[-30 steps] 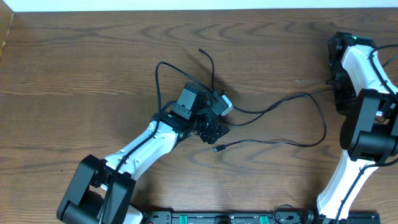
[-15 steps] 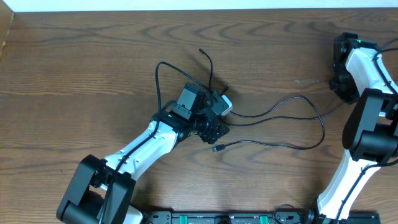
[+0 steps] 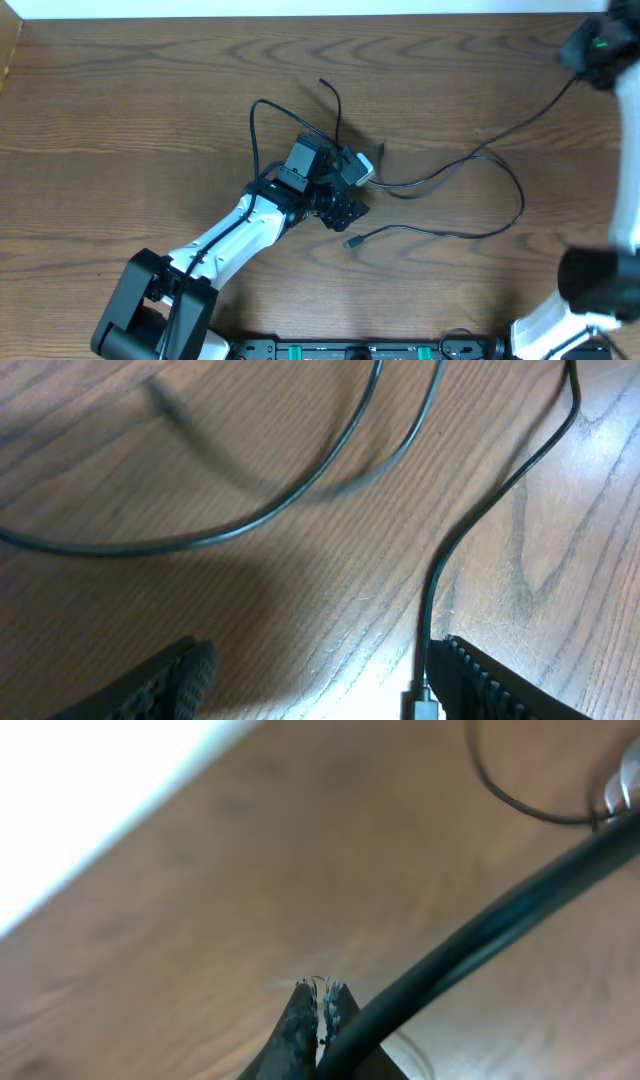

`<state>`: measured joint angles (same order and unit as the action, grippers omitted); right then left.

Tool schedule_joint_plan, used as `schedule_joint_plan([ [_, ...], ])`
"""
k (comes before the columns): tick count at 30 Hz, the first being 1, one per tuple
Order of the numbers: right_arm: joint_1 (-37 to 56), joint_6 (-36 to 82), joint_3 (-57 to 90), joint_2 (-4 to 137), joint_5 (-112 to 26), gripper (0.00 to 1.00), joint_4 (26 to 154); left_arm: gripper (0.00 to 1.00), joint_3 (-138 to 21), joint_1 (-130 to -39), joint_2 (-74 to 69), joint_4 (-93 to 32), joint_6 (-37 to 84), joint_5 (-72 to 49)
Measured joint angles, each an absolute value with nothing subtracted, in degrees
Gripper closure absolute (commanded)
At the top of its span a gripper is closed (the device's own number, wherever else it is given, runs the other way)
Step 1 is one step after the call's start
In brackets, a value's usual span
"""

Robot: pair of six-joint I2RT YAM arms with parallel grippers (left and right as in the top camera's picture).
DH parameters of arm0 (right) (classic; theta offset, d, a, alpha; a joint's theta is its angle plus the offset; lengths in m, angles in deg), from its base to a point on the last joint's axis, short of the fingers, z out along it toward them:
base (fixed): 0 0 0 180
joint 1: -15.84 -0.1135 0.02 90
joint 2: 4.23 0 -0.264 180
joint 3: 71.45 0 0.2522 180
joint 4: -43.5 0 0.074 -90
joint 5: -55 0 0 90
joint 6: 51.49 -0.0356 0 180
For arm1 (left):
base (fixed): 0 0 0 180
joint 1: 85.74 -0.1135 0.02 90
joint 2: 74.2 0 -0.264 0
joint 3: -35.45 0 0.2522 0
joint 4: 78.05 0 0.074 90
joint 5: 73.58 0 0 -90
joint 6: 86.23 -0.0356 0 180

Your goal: Untangle cables

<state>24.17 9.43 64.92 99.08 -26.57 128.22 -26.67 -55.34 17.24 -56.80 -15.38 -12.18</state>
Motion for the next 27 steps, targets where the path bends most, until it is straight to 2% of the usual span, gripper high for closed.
schedule_joint_plan([
  [5,24.2,14.2,70.4,90.9,-29.5,0.99,127.8,0.27,-26.7,-55.3,17.2,-56.8,-15.4,-12.2],
  [13,26.0,16.1,72.0,84.1,-23.6,0.99,123.2,0.27,-26.7,-55.3,17.2,-56.8,-15.4,-12.2],
  [27,41.7,16.4,72.0,86.9,-20.3,0.99,122.5,0.27,-26.7,-55.3,17.2,-56.8,-15.4,-12.2],
])
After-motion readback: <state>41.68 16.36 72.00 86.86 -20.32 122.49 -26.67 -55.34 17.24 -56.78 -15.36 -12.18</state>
